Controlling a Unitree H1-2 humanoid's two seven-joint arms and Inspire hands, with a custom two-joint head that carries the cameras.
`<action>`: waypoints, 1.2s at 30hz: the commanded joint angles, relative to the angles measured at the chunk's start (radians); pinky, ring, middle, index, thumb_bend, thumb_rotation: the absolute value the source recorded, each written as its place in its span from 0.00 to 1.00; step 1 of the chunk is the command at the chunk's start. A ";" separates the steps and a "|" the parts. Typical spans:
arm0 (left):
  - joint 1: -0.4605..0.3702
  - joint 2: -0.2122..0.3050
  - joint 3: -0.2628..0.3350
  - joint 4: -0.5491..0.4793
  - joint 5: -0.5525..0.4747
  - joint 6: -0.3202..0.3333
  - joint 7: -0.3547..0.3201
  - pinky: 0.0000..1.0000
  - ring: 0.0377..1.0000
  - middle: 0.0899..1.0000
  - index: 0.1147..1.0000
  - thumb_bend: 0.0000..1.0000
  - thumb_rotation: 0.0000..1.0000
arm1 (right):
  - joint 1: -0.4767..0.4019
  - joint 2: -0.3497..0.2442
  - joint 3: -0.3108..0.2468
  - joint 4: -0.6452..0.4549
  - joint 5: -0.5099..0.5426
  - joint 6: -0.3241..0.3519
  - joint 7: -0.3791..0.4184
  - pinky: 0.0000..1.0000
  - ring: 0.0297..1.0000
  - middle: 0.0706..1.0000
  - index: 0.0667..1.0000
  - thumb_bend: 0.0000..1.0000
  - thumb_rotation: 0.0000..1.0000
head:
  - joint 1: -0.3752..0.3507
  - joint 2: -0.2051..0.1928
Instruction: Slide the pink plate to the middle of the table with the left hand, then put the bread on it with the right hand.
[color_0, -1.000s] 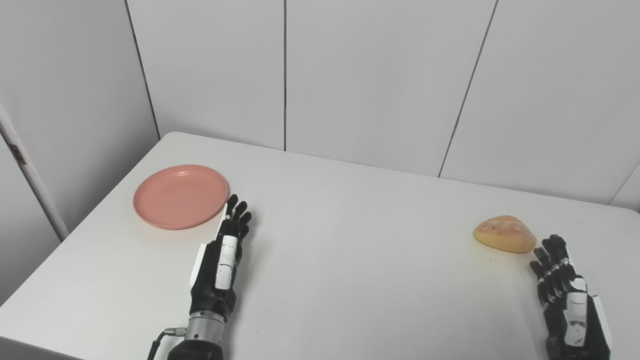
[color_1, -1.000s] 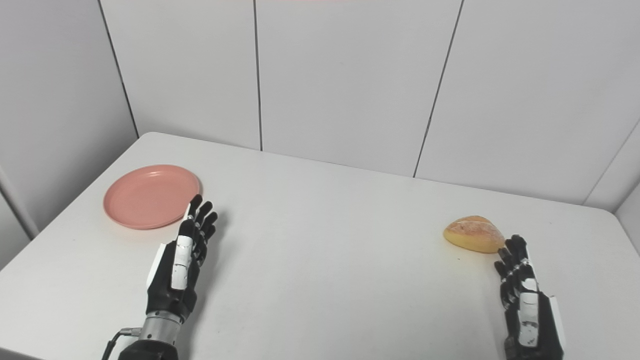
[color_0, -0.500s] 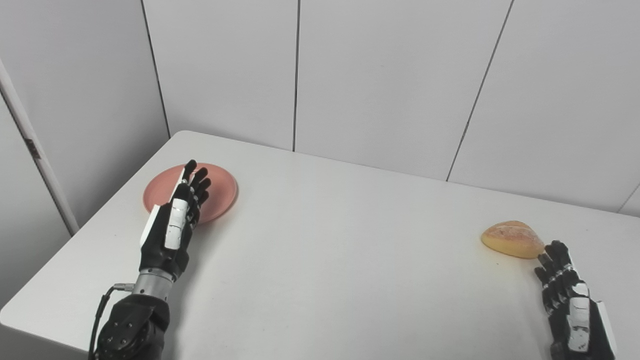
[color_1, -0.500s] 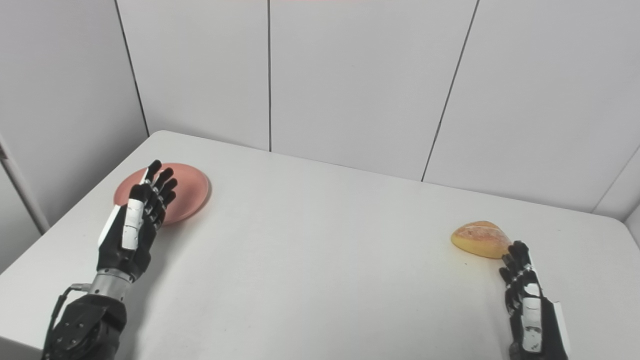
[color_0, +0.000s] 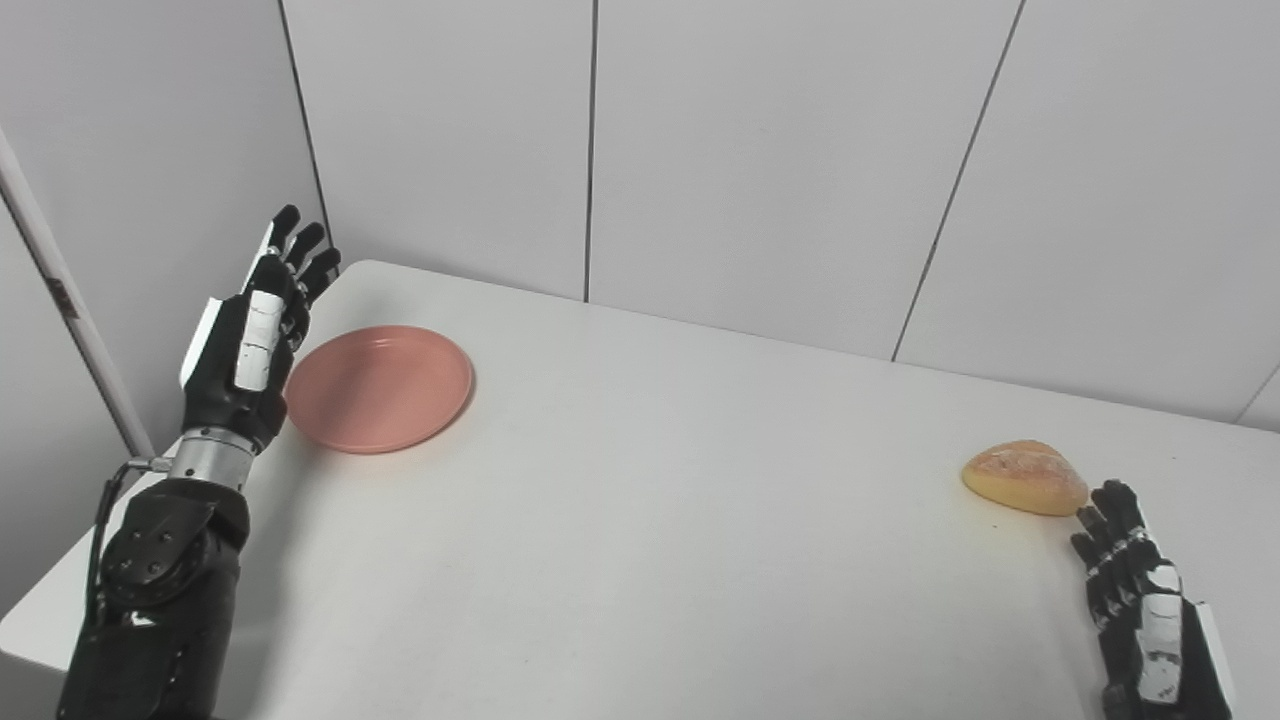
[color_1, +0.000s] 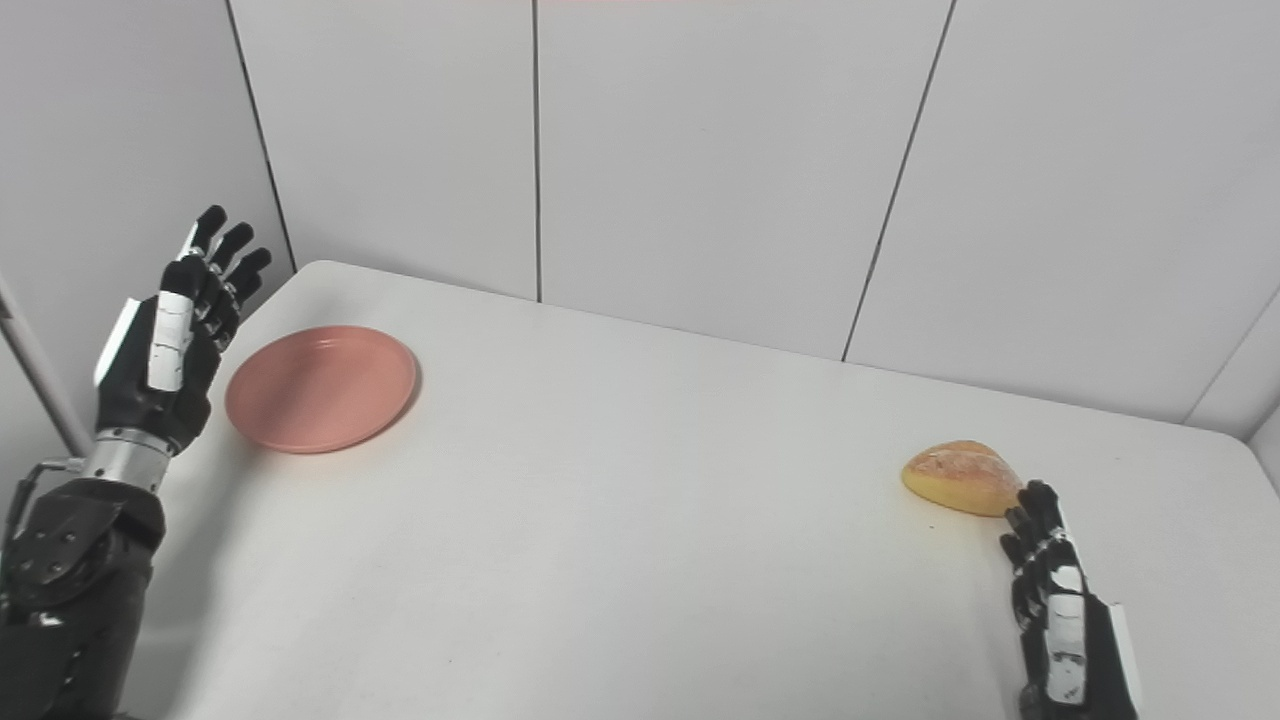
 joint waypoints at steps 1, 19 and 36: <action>-0.072 0.060 0.016 0.053 0.016 -0.092 -0.017 0.96 0.92 0.96 0.95 1.00 0.88 | 0.058 0.026 0.008 0.075 0.012 -0.002 0.006 1.00 0.98 0.97 0.95 0.84 1.00 | -0.001 0.001; -0.269 0.169 0.001 0.549 0.056 -0.298 -0.047 0.87 0.88 0.90 0.88 1.00 0.82 | 0.067 0.031 0.009 0.060 0.002 0.001 -0.002 0.96 0.96 0.95 0.94 0.85 1.00 | -0.017 0.007; -0.423 0.145 -0.014 0.926 0.044 -0.410 -0.037 0.85 0.88 0.89 0.87 1.00 0.80 | 0.082 0.035 0.016 0.018 -0.010 0.018 -0.006 0.94 0.95 0.95 0.93 0.84 1.00 | -0.038 0.026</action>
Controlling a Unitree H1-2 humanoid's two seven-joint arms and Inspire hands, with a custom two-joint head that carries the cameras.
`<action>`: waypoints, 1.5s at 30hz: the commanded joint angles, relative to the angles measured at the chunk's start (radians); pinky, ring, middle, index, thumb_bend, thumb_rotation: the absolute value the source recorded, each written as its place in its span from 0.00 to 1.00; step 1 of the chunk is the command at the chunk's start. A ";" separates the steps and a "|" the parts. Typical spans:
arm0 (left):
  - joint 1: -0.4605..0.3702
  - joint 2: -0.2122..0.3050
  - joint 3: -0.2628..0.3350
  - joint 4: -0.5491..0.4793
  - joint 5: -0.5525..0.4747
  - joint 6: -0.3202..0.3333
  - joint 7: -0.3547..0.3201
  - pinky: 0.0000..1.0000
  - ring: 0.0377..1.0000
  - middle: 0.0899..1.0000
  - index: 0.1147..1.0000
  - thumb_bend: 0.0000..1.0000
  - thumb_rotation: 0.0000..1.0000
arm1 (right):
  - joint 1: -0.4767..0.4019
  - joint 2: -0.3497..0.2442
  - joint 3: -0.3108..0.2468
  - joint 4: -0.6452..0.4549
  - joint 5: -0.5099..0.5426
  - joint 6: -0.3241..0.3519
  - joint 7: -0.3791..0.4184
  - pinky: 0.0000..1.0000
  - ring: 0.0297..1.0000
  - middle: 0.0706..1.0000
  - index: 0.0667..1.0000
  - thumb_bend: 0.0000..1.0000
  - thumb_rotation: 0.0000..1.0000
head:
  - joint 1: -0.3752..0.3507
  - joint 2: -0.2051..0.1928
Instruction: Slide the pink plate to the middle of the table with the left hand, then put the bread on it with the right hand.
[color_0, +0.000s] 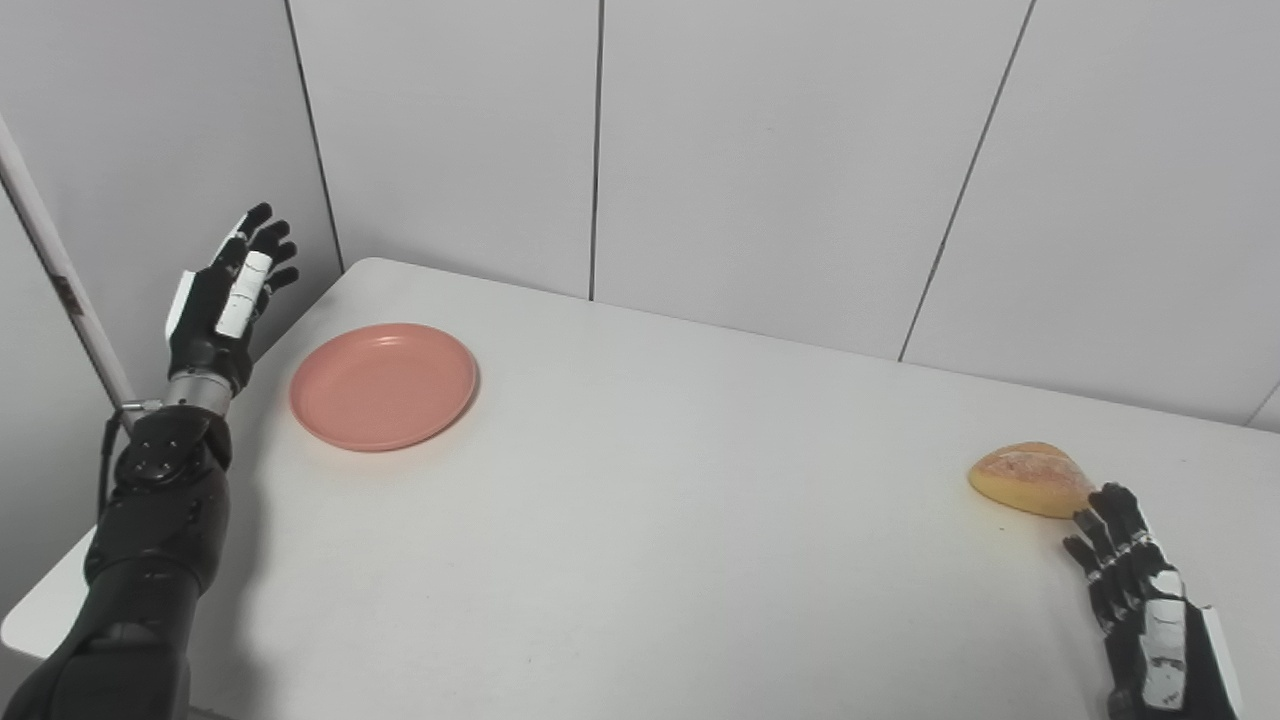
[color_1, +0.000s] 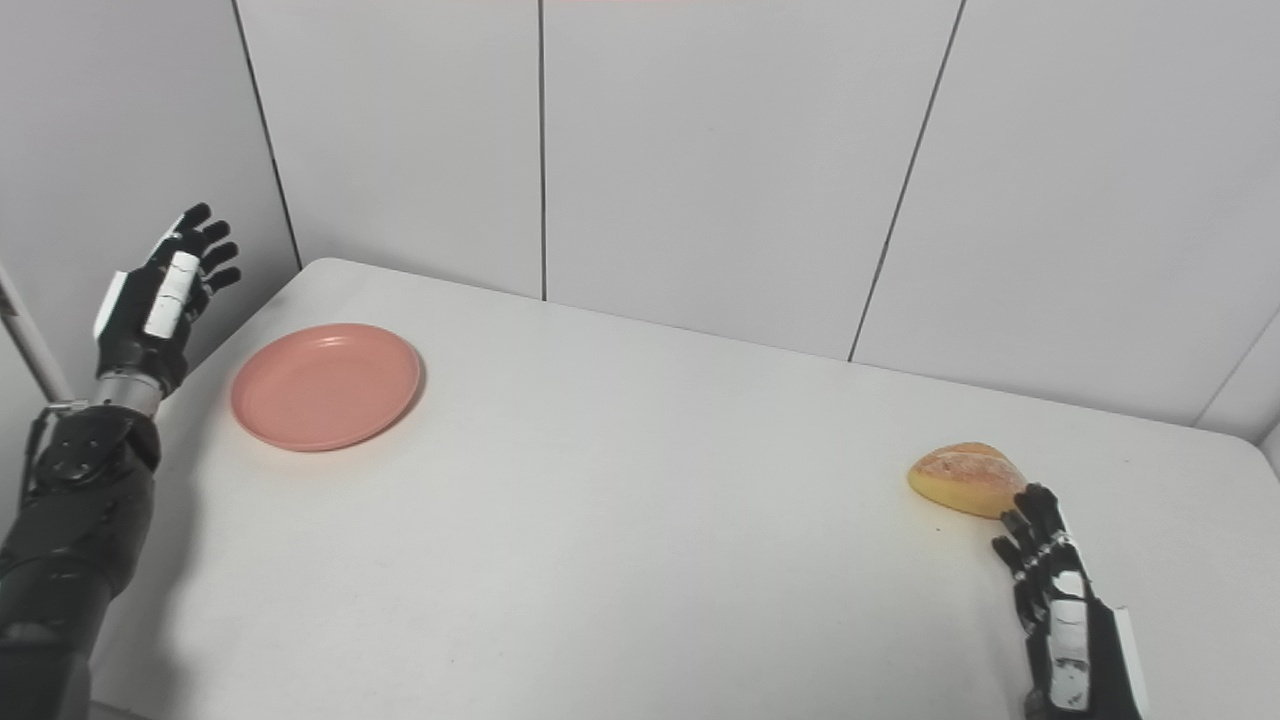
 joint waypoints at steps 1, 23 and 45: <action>-0.073 0.013 0.003 0.023 -0.004 -0.058 0.013 0.85 0.87 0.88 0.86 1.00 0.79 | 0.069 0.033 0.016 0.038 0.010 0.017 -0.001 0.94 0.95 0.95 0.93 0.84 1.00 | -0.001 0.000; -0.146 0.031 -0.015 0.277 0.002 -0.053 0.031 0.88 0.89 0.88 0.85 0.98 0.79 | 0.086 0.037 0.027 -0.007 -0.002 0.035 -0.019 0.93 0.93 0.94 0.93 0.85 1.00 | -0.028 0.026; -0.157 0.021 -0.001 0.380 -0.070 -0.038 -0.099 0.88 0.88 0.86 0.84 1.00 0.77 | 0.089 0.036 0.037 -0.016 -0.002 0.047 -0.024 0.92 0.94 0.95 0.93 0.84 1.00 | -0.038 0.040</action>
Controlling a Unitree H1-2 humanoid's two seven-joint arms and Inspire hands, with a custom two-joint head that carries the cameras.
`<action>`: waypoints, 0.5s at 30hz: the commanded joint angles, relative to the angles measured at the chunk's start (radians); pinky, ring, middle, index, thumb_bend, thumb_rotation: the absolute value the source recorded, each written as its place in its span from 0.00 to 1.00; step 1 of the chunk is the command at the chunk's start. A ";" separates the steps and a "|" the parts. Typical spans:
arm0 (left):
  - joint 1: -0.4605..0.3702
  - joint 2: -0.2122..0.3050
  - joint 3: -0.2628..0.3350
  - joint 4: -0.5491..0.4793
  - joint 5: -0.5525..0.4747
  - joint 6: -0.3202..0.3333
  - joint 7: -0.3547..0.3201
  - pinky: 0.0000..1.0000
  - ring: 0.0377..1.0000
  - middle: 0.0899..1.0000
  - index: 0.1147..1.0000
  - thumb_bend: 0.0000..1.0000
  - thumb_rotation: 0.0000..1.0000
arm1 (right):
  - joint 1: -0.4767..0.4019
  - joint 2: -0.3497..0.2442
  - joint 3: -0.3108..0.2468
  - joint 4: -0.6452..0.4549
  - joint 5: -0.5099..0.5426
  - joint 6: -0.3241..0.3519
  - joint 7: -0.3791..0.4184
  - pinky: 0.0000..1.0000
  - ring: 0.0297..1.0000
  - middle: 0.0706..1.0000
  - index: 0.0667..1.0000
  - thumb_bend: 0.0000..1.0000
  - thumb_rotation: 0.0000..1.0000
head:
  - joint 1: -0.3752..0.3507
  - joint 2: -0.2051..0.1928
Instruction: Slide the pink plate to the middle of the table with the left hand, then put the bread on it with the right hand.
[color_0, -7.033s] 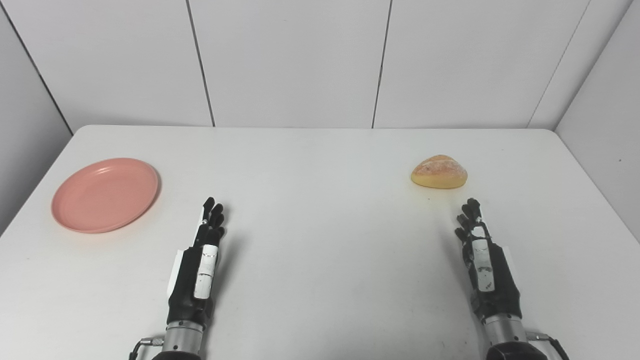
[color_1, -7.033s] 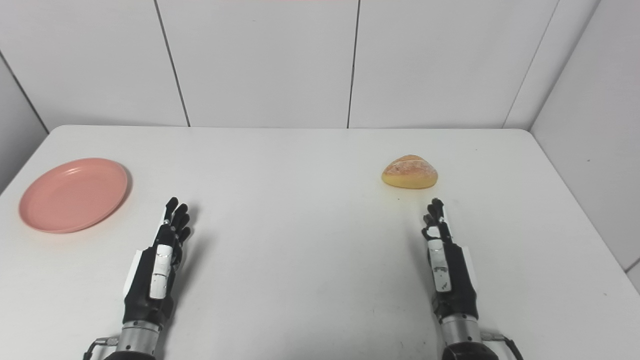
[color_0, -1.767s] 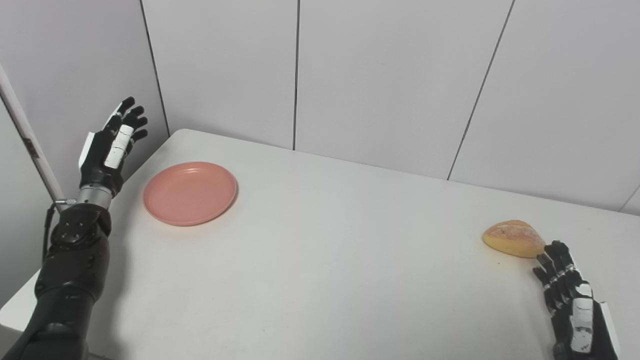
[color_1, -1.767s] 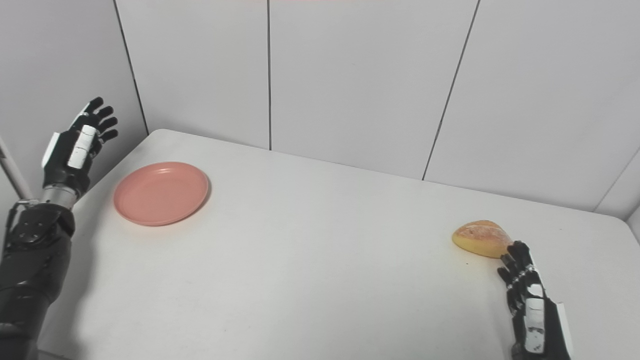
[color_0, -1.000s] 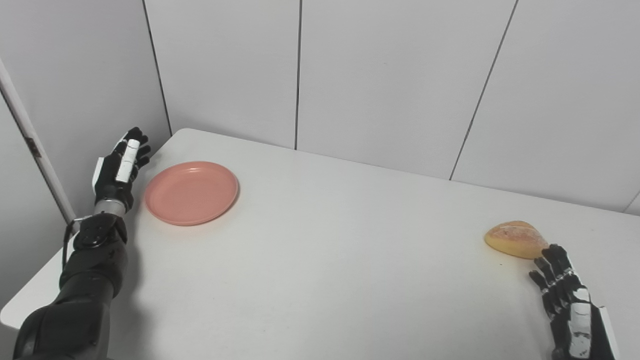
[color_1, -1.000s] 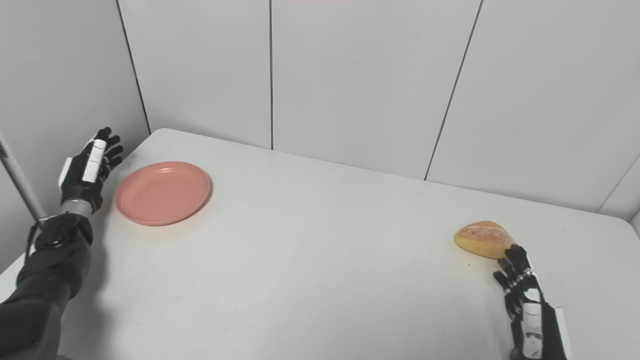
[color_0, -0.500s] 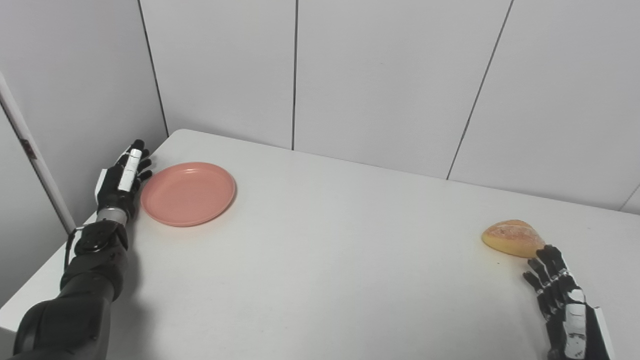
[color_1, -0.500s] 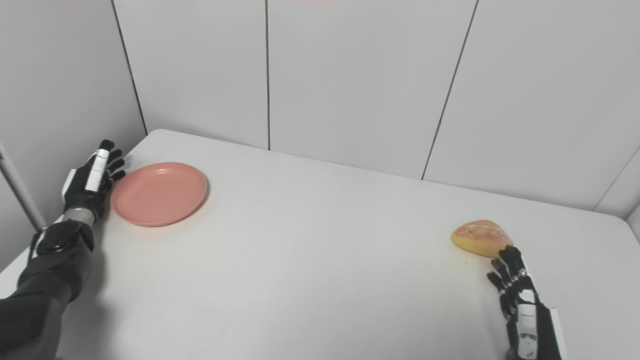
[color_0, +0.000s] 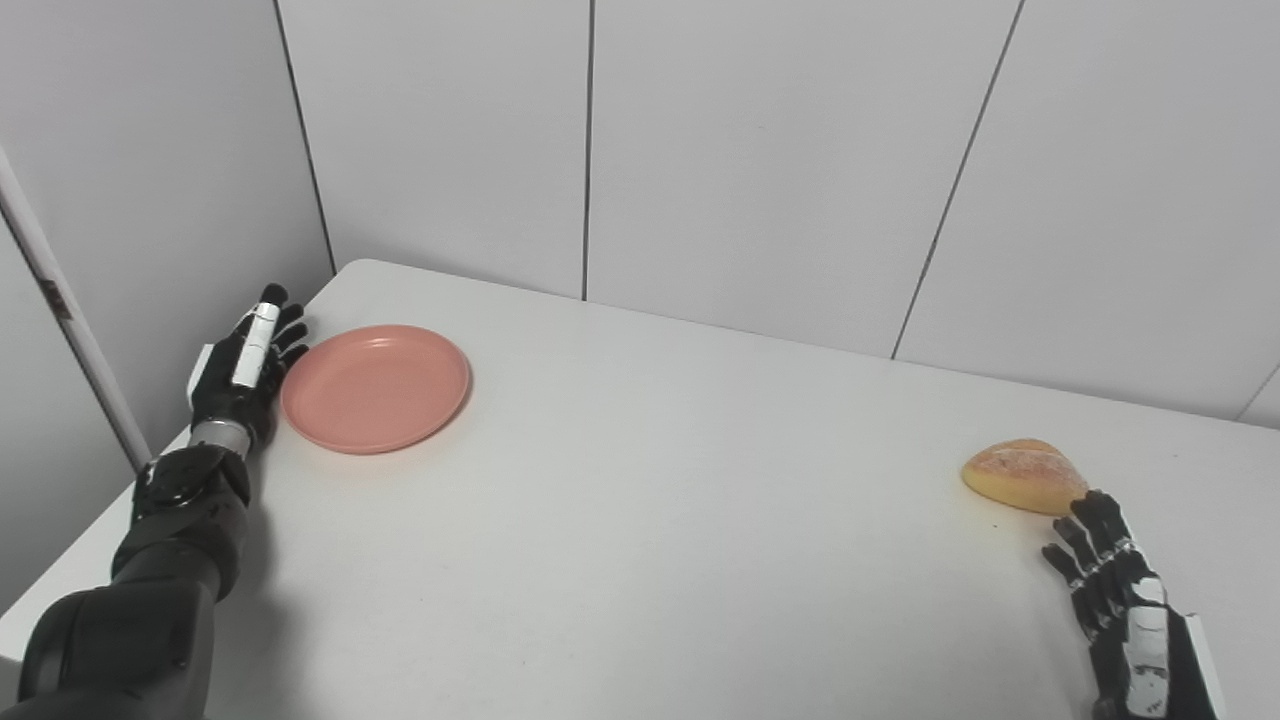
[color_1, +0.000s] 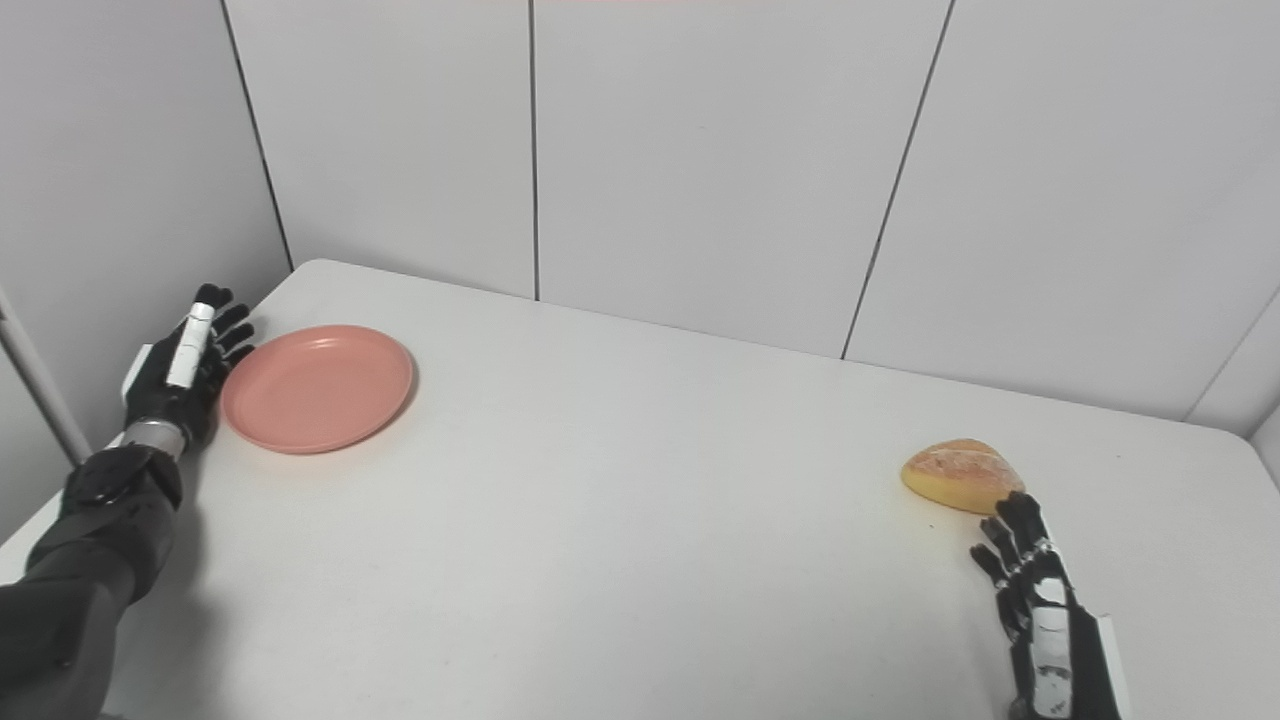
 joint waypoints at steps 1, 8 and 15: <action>-0.044 0.016 -0.003 -0.013 -0.002 -0.008 -0.019 0.85 0.87 0.86 0.83 1.00 0.76 | 0.049 0.023 0.016 0.039 0.002 0.019 0.004 0.92 0.94 0.95 0.93 0.84 1.00 | -0.003 0.008; -0.025 -0.014 -0.007 -0.031 -0.015 0.002 -0.049 0.82 0.89 0.87 0.86 1.00 0.77 | 0.049 0.024 0.017 0.042 0.003 0.019 0.003 0.91 0.93 0.94 0.93 0.84 1.00 | -0.010 0.011; -0.007 -0.042 -0.016 -0.078 -0.009 -0.002 -0.061 0.92 0.95 0.94 0.93 0.93 0.81 | 0.052 0.027 0.018 0.032 0.003 0.029 -0.001 0.90 0.93 0.94 0.94 0.85 1.00 | -0.014 0.014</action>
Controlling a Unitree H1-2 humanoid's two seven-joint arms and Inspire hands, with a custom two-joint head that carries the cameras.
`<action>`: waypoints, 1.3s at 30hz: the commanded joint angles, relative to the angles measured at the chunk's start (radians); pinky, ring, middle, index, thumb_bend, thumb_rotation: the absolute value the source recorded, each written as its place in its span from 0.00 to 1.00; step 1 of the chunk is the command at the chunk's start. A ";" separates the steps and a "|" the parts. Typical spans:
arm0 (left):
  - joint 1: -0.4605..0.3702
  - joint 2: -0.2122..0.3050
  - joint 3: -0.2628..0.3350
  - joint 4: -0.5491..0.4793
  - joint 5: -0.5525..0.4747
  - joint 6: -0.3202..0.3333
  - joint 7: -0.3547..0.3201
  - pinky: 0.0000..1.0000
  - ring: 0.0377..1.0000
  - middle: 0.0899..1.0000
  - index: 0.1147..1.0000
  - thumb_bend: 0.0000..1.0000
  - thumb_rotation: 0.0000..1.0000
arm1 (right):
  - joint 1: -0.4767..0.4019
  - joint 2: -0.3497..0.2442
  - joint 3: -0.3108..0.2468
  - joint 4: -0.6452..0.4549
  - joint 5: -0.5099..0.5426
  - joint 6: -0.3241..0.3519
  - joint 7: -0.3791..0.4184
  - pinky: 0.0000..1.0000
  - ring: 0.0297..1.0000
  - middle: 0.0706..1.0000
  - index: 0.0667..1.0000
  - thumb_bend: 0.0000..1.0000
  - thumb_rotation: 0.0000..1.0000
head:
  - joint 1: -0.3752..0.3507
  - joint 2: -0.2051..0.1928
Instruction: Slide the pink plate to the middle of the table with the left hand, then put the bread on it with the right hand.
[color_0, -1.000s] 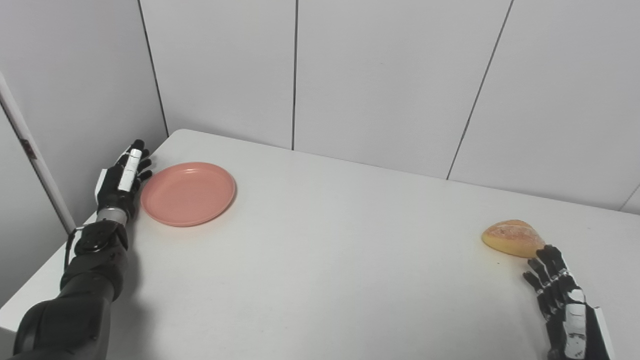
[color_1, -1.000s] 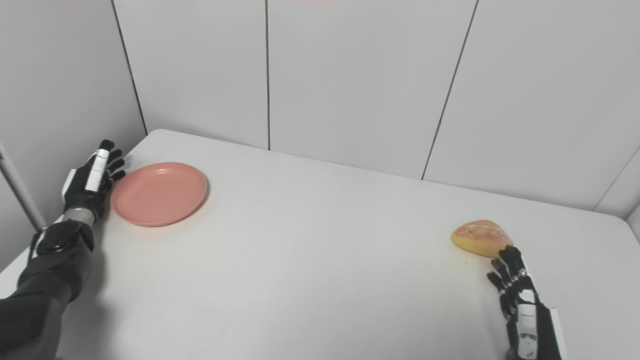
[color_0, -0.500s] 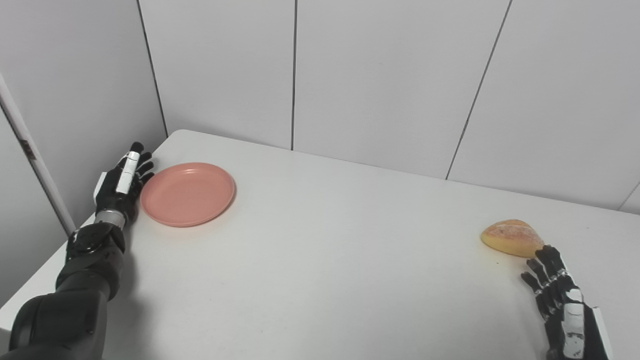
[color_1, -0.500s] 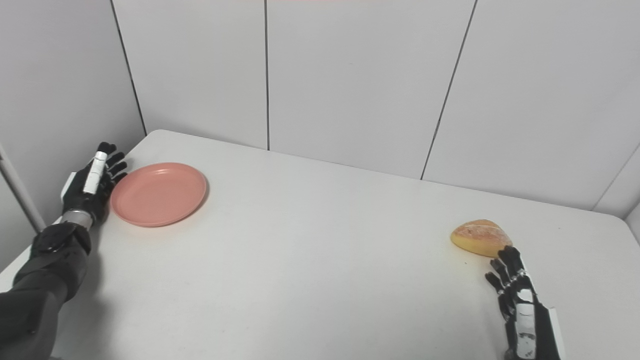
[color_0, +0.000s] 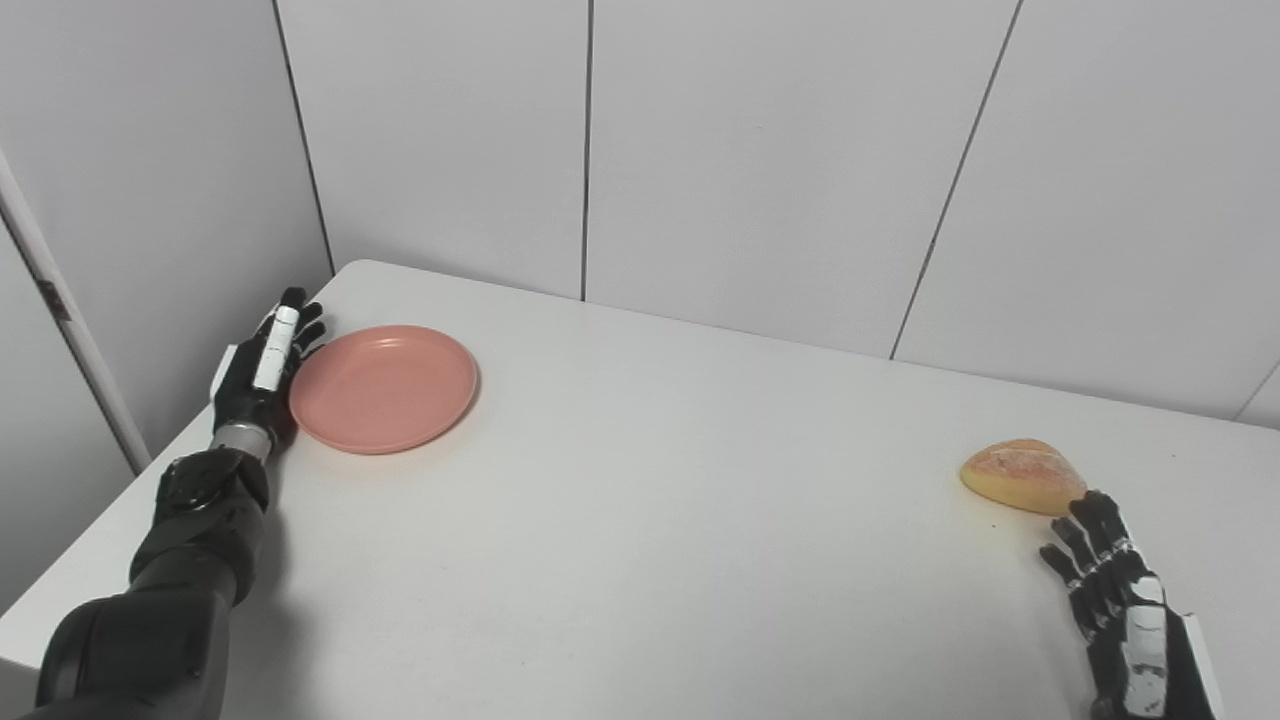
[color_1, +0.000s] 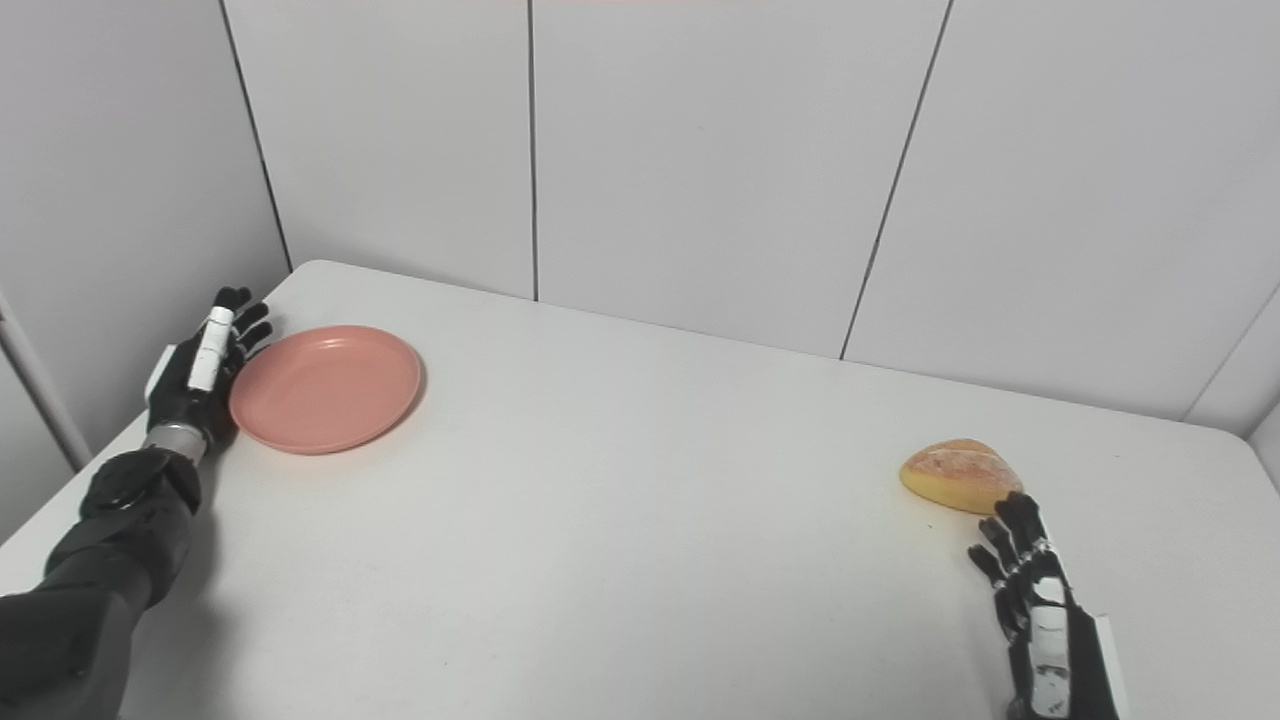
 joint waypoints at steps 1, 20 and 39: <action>-0.017 0.003 -0.012 -0.028 0.005 -0.011 -0.020 0.92 0.95 0.94 0.93 0.92 0.81 | 0.052 0.028 0.015 0.032 0.001 0.024 -0.002 0.90 0.93 0.94 0.94 0.86 1.00 | 0.000 0.001; 0.003 -0.037 -0.055 -0.059 0.009 -0.004 -0.028 0.87 0.95 0.97 0.97 0.95 0.84 | 0.053 0.036 0.014 0.018 -0.012 0.036 -0.009 0.88 0.92 0.94 0.93 0.89 1.00 | -0.007 0.005; 0.010 -0.107 -0.076 -0.093 0.025 0.007 -0.024 0.83 0.92 0.93 0.91 0.94 0.81 | 0.054 0.046 0.020 0.008 -0.029 0.037 -0.014 0.88 0.91 0.93 0.93 0.89 1.00 | -0.025 0.012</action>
